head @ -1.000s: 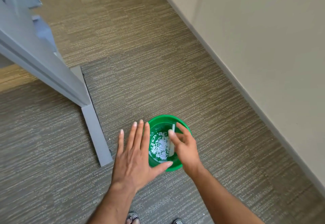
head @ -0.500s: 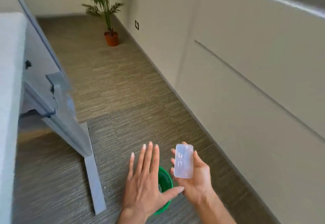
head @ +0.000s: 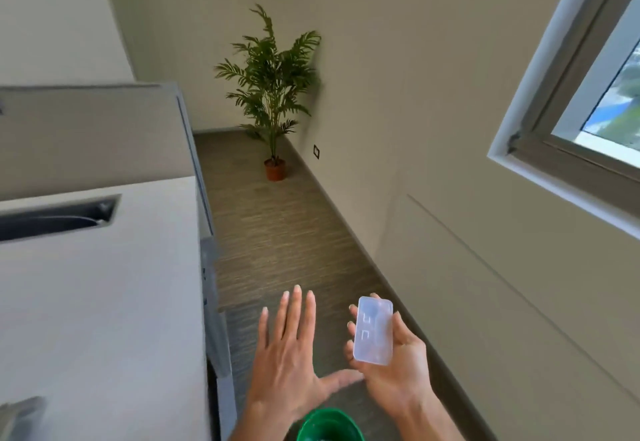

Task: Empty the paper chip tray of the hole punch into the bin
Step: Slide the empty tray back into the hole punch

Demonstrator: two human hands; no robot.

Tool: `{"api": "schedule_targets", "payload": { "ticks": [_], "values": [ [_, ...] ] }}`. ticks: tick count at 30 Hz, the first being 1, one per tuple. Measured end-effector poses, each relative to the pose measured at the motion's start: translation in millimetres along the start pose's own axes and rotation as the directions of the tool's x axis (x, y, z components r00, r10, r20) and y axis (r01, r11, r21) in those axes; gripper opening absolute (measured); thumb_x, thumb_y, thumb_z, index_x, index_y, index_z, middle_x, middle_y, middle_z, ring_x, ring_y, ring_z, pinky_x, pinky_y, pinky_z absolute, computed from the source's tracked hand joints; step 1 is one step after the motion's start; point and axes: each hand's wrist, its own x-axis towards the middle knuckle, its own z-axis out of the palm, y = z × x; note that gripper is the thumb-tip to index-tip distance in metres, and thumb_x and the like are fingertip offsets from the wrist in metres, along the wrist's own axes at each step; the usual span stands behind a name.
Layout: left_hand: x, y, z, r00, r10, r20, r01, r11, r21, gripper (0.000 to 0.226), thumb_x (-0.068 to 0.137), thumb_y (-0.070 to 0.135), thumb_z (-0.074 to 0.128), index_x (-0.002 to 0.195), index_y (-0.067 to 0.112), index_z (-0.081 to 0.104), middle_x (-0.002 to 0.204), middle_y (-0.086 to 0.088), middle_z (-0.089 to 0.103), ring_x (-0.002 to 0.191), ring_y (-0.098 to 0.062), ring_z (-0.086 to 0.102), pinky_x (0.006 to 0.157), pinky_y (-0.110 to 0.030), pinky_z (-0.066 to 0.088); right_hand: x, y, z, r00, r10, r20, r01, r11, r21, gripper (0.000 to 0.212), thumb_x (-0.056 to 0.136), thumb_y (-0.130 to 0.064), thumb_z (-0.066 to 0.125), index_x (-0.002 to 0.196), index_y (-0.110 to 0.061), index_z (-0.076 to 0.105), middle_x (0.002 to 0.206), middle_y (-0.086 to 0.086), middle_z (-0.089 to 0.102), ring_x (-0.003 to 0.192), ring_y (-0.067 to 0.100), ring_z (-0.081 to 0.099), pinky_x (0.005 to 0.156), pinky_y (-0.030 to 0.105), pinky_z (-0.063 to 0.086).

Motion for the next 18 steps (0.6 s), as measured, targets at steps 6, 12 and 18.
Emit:
{"api": "schedule_targets", "payload": {
  "ticks": [6,12,18],
  "values": [
    [-13.2,-50.3,-59.9,0.994,-0.099,-0.038,0.101,0.994,0.044,0.131,0.063,0.103,0.032,0.153,0.008,0.032,0.161,-0.014,0.03,0.148,-0.033,0.028,0.115,-0.054,0.013,-16.6,28.3,64.8,0.994,0.075,0.086,-0.07,0.996,-0.056,0.047,0.102,-0.043,0.042,0.136,-0.018,0.064,0.131,0.019,0.066,0.093,0.03,0.058,0.073,0.042,0.043],
    [-41.4,-121.2,-104.7,0.98,-0.191,-0.052,0.194,0.98,0.045,0.126,0.061,0.103,0.037,0.15,0.014,0.039,0.158,-0.013,0.035,0.143,-0.037,0.038,0.116,-0.045,-0.003,-23.3,90.7,118.9,0.981,0.168,0.095,-0.154,0.978,-0.139,0.049,0.101,-0.047,0.042,0.13,-0.016,0.067,0.137,0.022,0.063,0.093,0.033,0.058,0.075,0.044,0.046],
    [-82.5,-202.5,-133.3,0.962,-0.269,-0.043,0.271,0.96,0.067,0.124,0.062,0.102,0.037,0.148,0.012,0.042,0.154,-0.014,0.041,0.137,-0.039,0.047,0.119,-0.05,0.009,-26.7,169.7,166.5,0.973,0.227,0.047,-0.214,0.957,-0.195,0.049,0.098,-0.049,0.047,0.127,-0.015,0.067,0.134,0.02,0.066,0.115,0.036,0.058,0.096,0.049,0.045]
  ]
}}
